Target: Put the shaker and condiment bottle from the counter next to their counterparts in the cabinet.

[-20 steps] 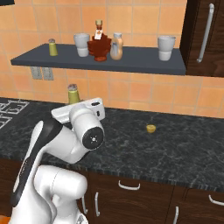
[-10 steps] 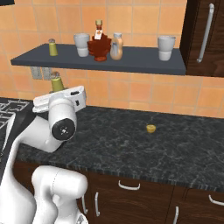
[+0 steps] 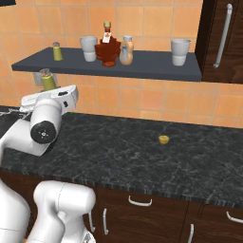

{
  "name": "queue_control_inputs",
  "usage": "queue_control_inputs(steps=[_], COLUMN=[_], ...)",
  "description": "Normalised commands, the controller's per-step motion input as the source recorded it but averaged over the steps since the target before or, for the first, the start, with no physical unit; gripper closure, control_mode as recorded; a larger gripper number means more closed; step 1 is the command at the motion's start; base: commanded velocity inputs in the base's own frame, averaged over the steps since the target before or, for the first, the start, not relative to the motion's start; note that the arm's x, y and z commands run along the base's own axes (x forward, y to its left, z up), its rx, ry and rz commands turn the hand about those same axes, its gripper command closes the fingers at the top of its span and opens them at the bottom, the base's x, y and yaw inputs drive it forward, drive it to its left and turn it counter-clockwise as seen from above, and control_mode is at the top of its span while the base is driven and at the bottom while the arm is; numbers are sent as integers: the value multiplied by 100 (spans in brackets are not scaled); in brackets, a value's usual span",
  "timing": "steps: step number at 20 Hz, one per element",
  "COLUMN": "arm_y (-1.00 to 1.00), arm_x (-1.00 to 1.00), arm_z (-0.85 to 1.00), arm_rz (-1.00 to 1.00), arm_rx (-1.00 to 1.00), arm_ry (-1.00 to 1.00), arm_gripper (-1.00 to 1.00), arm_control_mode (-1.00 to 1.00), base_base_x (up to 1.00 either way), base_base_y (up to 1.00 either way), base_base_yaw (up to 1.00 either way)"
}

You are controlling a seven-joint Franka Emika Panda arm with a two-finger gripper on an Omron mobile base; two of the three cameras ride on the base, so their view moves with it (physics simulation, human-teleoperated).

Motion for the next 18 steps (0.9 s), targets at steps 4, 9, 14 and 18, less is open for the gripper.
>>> queue_control_inputs(steps=[4, 9, 14, 18], arm_y=[13, 14, 22, 18], arm_x=[23, 44, 42, 37], arm_z=[32, 23, 29, 38], arm_rz=[-5, -11, -9, -4], arm_rx=[0, -5, -10, -2], arm_ry=[-4, 0, 0, 1], arm_gripper=[100, 100, 100, 100], arm_control_mode=[-100, -100, -100, -100], base_base_x=[0, 0, 0, 0], base_base_y=[0, 0, 0, 0], base_base_yaw=[0, 0, 0, 0])
